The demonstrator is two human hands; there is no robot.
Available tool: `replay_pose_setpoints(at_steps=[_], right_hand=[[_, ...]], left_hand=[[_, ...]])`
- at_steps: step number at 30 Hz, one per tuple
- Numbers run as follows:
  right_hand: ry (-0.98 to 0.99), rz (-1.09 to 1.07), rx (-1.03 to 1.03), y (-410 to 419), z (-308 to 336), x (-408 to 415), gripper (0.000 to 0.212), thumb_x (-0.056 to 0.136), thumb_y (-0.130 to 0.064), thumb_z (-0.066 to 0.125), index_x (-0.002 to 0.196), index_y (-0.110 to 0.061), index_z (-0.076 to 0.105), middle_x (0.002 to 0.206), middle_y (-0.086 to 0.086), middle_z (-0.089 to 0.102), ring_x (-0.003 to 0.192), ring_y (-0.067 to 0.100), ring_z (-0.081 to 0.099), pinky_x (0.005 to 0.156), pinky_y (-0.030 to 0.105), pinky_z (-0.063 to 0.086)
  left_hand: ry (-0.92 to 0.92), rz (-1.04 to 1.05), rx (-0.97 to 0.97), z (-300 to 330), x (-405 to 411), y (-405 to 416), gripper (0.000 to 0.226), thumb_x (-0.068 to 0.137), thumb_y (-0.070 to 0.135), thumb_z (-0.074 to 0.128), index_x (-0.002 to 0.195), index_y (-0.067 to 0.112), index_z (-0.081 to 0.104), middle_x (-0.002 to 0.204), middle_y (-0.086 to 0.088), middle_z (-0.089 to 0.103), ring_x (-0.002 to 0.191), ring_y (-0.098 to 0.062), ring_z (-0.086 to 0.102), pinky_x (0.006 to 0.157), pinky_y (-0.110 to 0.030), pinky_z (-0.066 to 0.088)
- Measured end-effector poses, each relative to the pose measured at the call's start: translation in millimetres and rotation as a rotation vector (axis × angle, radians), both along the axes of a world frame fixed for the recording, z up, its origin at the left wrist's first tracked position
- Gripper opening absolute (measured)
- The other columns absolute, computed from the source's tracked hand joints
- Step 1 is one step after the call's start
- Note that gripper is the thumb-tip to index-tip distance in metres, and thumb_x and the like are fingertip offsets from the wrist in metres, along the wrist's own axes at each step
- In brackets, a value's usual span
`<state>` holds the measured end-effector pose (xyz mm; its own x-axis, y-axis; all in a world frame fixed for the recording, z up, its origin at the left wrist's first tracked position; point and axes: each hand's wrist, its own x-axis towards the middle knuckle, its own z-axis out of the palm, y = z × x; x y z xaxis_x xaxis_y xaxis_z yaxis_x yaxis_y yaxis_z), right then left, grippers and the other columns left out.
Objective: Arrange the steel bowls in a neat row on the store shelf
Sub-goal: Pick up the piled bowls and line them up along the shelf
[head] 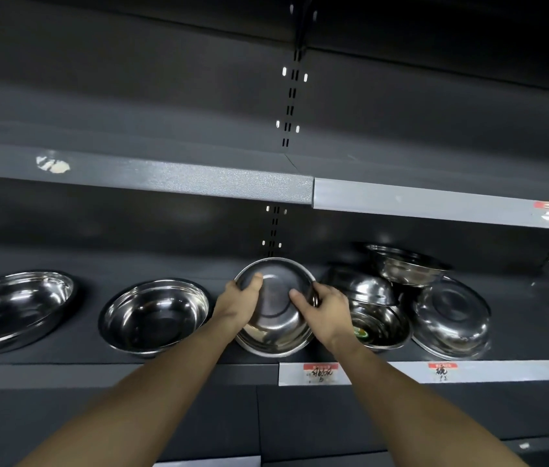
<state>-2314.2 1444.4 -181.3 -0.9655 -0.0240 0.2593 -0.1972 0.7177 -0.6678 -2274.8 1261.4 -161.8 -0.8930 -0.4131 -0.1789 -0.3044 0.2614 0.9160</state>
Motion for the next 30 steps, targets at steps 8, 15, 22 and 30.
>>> replay_pose_setpoints(at_steps=[8,15,22,30], right_hand=[[0.182,0.112,-0.067,-19.5,24.5,9.2,0.081,0.080,-0.067,0.056,0.146,-0.020,0.043,0.152,-0.005,0.040,0.143,0.014,0.021,0.115,0.025,0.019],[0.229,0.236,-0.194,-38.1,20.8,26.3,0.073,0.093,-0.035,0.058,0.155,-0.025,0.021,0.162,-0.007,0.019,0.149,0.011,0.012,0.122,0.033,0.016],[0.267,0.106,-0.601,-59.5,29.6,41.4,0.044,0.094,-0.038,0.054,0.134,-0.021,0.046,0.131,0.000,0.054,0.114,0.003,0.054,0.105,0.029,0.043],[-0.182,-0.103,-0.983,-66.6,39.8,28.9,0.067,0.086,-0.051,0.046,0.147,-0.024,0.037,0.146,-0.002,0.046,0.134,0.022,0.043,0.110,0.033,0.031]], left_hand=[[0.038,0.122,0.123,28.3,9.3,-29.3,0.080,0.082,0.075,0.038,0.133,0.014,0.048,0.129,-0.013,0.058,0.117,-0.035,0.056,0.102,-0.048,0.045],[0.148,0.223,0.600,30.6,21.6,-52.8,0.064,0.083,0.076,0.040,0.119,0.026,0.058,0.112,0.000,0.066,0.095,-0.023,0.065,0.073,-0.037,0.053],[0.180,0.218,0.667,26.7,24.3,-57.7,0.060,0.084,0.073,0.047,0.111,0.021,0.059,0.107,-0.006,0.069,0.099,-0.027,0.068,0.080,-0.046,0.058],[0.338,0.178,0.570,27.2,14.7,-56.1,0.008,0.087,0.010,0.061,0.091,0.013,0.056,0.091,-0.014,0.066,0.077,-0.029,0.067,0.083,-0.041,0.056]])
